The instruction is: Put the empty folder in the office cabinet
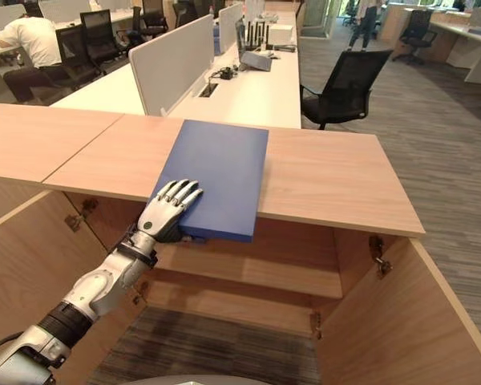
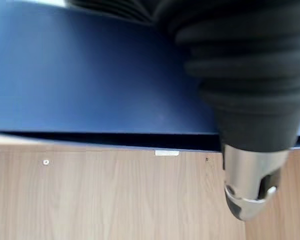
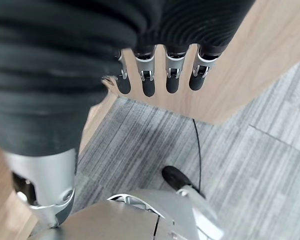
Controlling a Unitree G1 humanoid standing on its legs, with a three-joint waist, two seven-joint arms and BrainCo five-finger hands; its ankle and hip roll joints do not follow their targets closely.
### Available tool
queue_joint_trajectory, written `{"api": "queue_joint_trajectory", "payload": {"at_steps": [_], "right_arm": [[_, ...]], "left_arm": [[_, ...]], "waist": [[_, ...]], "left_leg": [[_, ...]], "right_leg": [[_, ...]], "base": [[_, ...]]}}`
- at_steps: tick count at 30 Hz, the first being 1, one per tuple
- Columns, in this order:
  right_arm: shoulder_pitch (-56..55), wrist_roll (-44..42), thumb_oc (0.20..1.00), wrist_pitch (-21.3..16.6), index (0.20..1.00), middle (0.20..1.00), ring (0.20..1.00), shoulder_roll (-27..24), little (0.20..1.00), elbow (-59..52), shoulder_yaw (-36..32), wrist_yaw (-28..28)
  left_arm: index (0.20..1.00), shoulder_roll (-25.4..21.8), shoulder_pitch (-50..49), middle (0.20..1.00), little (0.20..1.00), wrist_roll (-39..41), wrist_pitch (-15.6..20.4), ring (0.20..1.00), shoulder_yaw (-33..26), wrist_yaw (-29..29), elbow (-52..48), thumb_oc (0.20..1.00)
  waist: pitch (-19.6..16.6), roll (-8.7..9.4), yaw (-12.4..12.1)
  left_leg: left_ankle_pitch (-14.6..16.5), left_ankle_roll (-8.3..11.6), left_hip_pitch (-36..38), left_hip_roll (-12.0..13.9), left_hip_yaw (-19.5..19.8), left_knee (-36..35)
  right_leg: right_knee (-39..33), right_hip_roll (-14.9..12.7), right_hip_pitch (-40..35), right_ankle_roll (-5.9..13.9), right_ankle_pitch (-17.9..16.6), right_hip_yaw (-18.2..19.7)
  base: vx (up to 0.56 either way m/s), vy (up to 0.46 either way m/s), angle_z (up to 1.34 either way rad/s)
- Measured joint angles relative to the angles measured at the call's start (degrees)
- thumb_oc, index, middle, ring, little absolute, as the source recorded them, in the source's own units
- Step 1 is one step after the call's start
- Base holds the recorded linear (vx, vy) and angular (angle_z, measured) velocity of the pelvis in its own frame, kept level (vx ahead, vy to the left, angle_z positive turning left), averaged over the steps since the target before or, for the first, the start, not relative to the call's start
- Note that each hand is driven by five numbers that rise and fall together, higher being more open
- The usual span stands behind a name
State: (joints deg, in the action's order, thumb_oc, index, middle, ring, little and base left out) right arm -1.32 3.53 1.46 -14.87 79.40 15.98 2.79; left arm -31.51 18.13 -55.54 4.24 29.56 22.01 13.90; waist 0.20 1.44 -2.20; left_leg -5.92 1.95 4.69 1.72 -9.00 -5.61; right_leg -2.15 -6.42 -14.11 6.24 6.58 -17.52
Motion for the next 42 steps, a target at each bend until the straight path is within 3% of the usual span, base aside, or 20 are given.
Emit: {"api": "queue_joint_trajectory", "payload": {"at_steps": [1,2,3,25,29,31,33,35,37,40,42], "right_arm": [[-0.09,0.00,1.000,0.02,1.000,1.000,1.000,-0.03,1.000,0.00,-0.01,0.05],[-0.25,-0.01,1.000,0.00,1.000,1.000,1.000,-0.12,1.000,0.00,-0.03,0.16],[-0.39,0.00,1.000,0.01,1.000,1.000,1.000,-0.19,1.000,0.00,-0.03,0.32],[-0.61,0.02,1.000,0.02,1.000,1.000,1.000,-0.42,1.000,-0.06,0.43,0.67],[-0.85,0.00,1.000,-0.12,1.000,1.000,1.000,-0.40,1.000,-0.71,0.38,0.69],[-1.29,-0.11,1.000,-0.09,1.000,1.000,1.000,-0.41,1.000,-1.26,-0.08,0.69],[-3.15,-0.28,1.000,-0.66,1.000,1.000,1.000,-0.47,1.000,-3.10,-0.42,0.60],[-3.10,-0.56,1.000,-0.97,1.000,1.000,1.000,-0.70,1.000,-3.14,-0.37,0.19],[-2.69,-1.43,1.000,-1.30,1.000,1.000,1.000,-0.83,1.000,-3.11,-0.40,-0.37],[-2.43,-1.40,1.000,-1.31,1.000,1.000,1.000,-0.93,1.000,-2.91,-0.30,-0.54],[-2.28,-1.39,1.000,-1.11,1.000,1.000,1.000,-1.23,1.000,-2.84,-0.32,-0.62]], "left_arm": [[0.849,0.01,-0.02,0.849,0.849,-0.01,-0.10,0.849,0.04,-0.05,0.03,0.849],[0.385,0.00,-0.11,0.385,0.385,-0.02,-0.19,0.385,0.08,-0.10,0.03,0.385],[0.200,0.00,-0.21,0.200,0.200,-0.02,-0.29,0.200,0.04,-0.10,0.02,0.200],[0.200,0.42,-0.21,0.200,0.200,-2.37,-2.32,0.200,-0.22,2.28,1.61,0.200],[0.200,0.30,-4.09,0.200,0.200,-0.15,-1.76,0.200,-3.06,0.31,-4.88,0.200],[0.200,0.28,-8.80,0.200,0.200,4.69,-0.41,0.200,-6.07,-1.70,-11.35,0.200],[0.200,-0.37,-17.78,0.200,0.200,19.14,3.09,0.200,-13.34,-8.43,-27.81,0.200],[0.200,-1.40,-17.84,0.200,0.200,27.42,3.40,0.200,-13.98,-13.07,-35.74,0.200],[0.200,-5.50,-17.47,0.200,0.200,35.67,6.92,0.200,-13.66,-18.28,-43.56,0.200],[0.200,-11.20,-15.27,0.200,0.200,49.41,10.01,0.200,-14.58,-23.27,-46.78,0.200],[0.200,-11.85,-13.61,0.200,0.200,59.58,9.90,0.200,-17.18,-24.72,-46.95,0.200]], "waist": [[-0.08,-0.06,0.00],[-0.20,-0.28,-0.01],[-0.27,-0.34,-0.03],[-0.56,-0.57,0.11],[-0.37,-0.35,0.23],[-0.14,-0.07,0.05],[1.43,0.71,-0.75],[2.39,0.60,-1.54],[2.79,0.76,-1.30],[3.32,-0.02,-1.20],[3.41,-0.69,-1.02]], "left_leg": [[0.00,0.00,0.05,0.02,-0.04,-0.06],[0.01,-0.01,0.12,0.02,-0.06,-0.07],[0.01,-0.01,0.17,0.04,-0.10,-0.07],[-0.05,-0.17,1.64,0.20,-0.54,-0.07],[0.00,-0.15,1.61,0.20,-0.66,-0.06],[0.02,-0.17,1.61,0.17,-0.67,0.01],[0.01,-0.18,1.50,0.16,-0.16,0.41],[0.01,-0.18,1.41,0.08,0.05,0.36],[0.04,-0.16,0.64,-0.06,0.17,-0.09],[0.02,-0.19,0.68,-0.33,0.19,-0.10],[0.01,-0.19,0.65,-0.41,0.18,-0.08]], "right_leg": [[0.04,0.00,0.00,0.01,-0.01,0.12],[0.09,0.00,-0.02,0.00,-0.01,0.21],[0.11,0.00,-0.04,0.00,-0.01,0.26],[0.13,0.09,-1.20,-0.07,-0.05,0.88],[-0.05,0.09,-1.19,-0.26,-0.18,0.91],[-0.18,0.11,-1.27,-0.29,-0.21,0.95],[-0.31,0.19,-1.50,-0.30,-0.20,0.38],[-0.26,0.14,-1.55,-0.27,-0.18,0.18],[-0.29,0.03,-0.84,0.14,-0.09,0.09],[-0.40,-0.20,-0.95,0.22,-0.17,0.01],[-0.50,-0.30,-0.99,0.08,-0.42,-0.23]], "base": [[0.02,-0.006,-0.05],[0.02,-0.010,-0.03],[0.00,0.000,0.00],[0.00,-0.001,-0.01],[0.00,0.000,0.00],[-0.02,-0.002,0.02],[-0.06,0.002,0.12],[-0.03,0.015,0.08],[-0.01,0.034,0.02],[0.00,0.038,0.00],[0.00,0.000,0.00]]}}
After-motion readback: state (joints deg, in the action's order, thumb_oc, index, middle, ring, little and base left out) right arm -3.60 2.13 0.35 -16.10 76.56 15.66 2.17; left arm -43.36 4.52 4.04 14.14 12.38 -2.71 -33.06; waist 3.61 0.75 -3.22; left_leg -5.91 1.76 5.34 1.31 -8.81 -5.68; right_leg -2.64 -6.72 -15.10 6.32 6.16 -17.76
